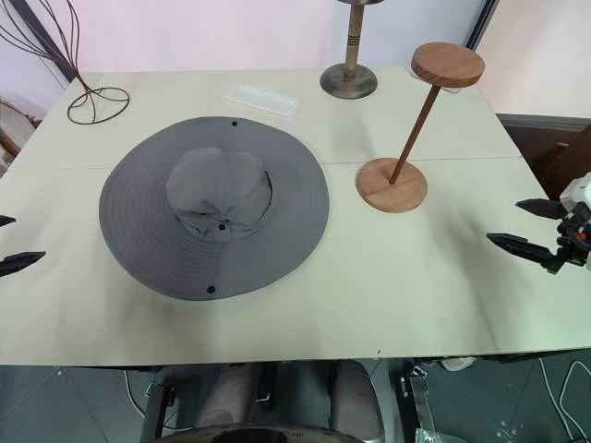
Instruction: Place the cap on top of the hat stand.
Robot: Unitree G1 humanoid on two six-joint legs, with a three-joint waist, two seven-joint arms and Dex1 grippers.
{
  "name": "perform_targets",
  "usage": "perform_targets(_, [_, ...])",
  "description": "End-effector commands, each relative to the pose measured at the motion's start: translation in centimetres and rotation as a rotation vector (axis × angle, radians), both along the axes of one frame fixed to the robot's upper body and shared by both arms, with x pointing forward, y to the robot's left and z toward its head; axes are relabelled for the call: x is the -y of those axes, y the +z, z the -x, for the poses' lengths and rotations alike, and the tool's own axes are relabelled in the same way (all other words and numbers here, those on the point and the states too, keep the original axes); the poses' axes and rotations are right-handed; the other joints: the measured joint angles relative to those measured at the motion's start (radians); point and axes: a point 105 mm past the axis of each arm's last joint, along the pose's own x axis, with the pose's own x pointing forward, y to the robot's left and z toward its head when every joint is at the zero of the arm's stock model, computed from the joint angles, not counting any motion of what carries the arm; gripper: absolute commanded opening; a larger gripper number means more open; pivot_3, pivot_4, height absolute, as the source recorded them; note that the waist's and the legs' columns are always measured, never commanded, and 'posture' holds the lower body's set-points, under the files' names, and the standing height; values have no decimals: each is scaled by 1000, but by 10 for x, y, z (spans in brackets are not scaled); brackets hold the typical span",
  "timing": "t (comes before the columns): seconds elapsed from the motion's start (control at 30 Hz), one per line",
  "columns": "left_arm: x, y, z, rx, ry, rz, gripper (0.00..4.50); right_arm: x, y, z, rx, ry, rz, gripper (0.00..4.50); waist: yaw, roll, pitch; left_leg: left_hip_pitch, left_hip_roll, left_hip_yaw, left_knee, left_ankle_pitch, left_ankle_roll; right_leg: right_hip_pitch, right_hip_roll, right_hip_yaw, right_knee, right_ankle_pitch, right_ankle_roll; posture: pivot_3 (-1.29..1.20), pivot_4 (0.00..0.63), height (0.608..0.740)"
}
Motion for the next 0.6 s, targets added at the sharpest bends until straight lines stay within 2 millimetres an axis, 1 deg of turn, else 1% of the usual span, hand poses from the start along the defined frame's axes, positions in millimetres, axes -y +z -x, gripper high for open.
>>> perform_targets(0.03, [-6,23,1,55,9,-48,4500,-1,10,-3,48,6,0,4455,0,0,0,0,0,0,0,0,0,0,0,0,0,0,0,0,150,740])
perform_targets(0.23, [-12,22,0,85,34,-127,4500,3,8,-8,62,-8,28,4455,-1,0,0,0,1,1,0,0,0,0,0,0,0,0,0,0,150,740])
perform_targets(0.37, [-9,22,-1,98,-4,-184,4500,-1,6,-8,57,13,22,4455,-1,0,0,0,1,2,0,0,0,0,1,0,0,1,1,0,150,740])
perform_targets(0.43, [-5,25,-3,121,-40,-240,4500,-7,6,-6,43,53,23,4455,-1,0,0,0,1,2,0,0,0,0,1,0,0,1,1,0,150,740])
perform_targets(0.47, [-1,28,-5,152,-74,-289,4500,-14,8,-4,30,84,11,4455,-1,0,0,0,1,3,0,0,0,0,1,0,0,1,1,0,150,740])
perform_targets(0.53, [10,37,-10,240,-146,-380,4500,-31,15,2,3,159,-17,4455,1,0,0,0,2,4,0,0,0,0,1,0,1,1,1,0,150,740])
perform_targets(0.6, [24,41,-12,319,-230,-445,4500,-51,20,13,-35,255,-31,4455,3,0,0,0,2,4,1,0,0,0,0,0,1,1,1,0,150,740])
